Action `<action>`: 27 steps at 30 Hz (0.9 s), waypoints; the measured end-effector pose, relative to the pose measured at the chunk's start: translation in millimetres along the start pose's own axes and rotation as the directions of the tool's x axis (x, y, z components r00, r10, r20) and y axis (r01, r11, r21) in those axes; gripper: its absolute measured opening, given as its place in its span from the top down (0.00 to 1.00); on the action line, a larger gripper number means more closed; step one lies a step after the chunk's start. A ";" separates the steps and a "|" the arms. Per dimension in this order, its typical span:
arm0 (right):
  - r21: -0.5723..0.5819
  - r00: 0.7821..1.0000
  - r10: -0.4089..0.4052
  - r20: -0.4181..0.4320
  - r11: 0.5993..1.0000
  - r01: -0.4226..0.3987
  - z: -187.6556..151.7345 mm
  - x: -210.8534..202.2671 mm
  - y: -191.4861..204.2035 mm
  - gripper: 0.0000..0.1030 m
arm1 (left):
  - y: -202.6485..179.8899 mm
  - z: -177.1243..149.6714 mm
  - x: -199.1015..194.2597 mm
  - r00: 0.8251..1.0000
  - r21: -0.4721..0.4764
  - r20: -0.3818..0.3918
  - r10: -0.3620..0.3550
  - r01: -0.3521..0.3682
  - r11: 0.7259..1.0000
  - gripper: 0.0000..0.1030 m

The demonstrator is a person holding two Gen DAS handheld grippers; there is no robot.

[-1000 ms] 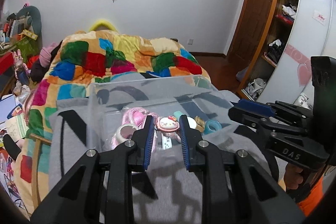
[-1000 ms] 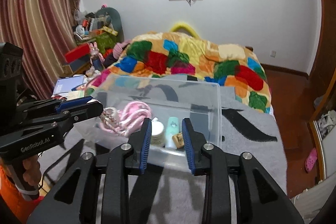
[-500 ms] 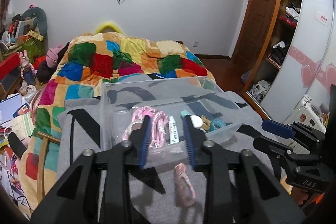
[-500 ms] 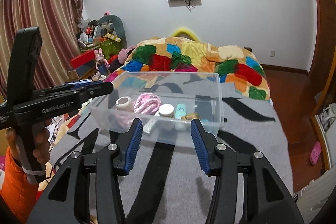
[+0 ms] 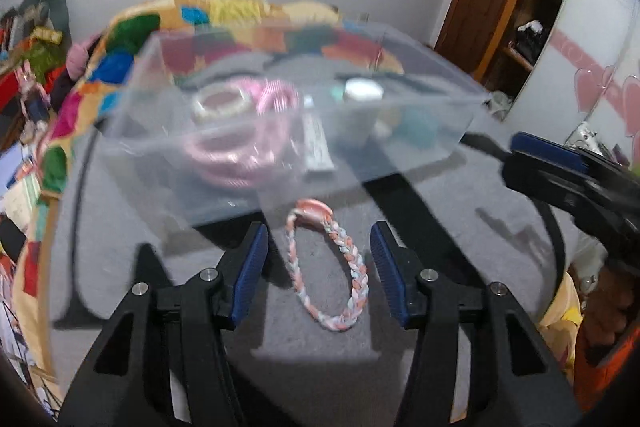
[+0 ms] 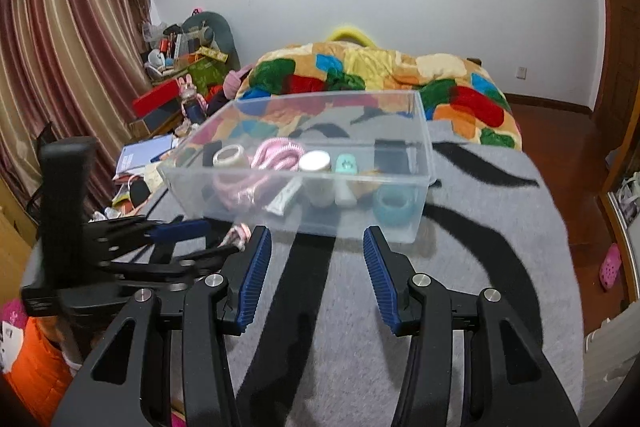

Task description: Organize objects

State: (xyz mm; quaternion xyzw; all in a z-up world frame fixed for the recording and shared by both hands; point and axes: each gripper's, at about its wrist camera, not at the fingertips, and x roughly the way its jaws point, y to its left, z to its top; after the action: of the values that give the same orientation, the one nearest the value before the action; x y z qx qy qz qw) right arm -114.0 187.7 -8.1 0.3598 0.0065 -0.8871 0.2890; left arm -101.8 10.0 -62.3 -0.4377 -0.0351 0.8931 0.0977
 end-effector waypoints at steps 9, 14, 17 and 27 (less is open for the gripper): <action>0.003 1.000 0.015 -0.015 1.000 -0.015 -9.8 5.3 -2.2 0.57 | -5.3 -4.7 -14.4 0.999 0.015 0.045 0.009 -0.010 1.000 0.95; -0.003 1.000 0.030 -0.001 1.000 -0.030 -6.9 2.9 2.0 0.57 | -5.0 19.3 -52.3 0.989 0.034 0.145 0.000 -0.005 0.999 0.95; -0.010 0.999 0.040 0.011 0.999 -0.040 -5.0 -0.6 4.9 0.57 | -2.0 47.5 -58.1 0.984 0.037 0.176 0.012 -0.019 0.999 0.95; -0.006 0.998 0.054 0.026 0.999 -0.054 -4.2 -8.4 4.2 0.57 | 14.2 74.3 -21.3 0.992 0.007 0.122 0.044 -0.045 0.999 0.61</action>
State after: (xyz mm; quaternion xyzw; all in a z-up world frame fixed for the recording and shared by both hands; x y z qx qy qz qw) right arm -104.3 189.5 -5.0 0.3476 -0.0048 -0.8836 0.3138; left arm -149.8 -6.6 -2.2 -0.3827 -0.0267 0.9202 0.0775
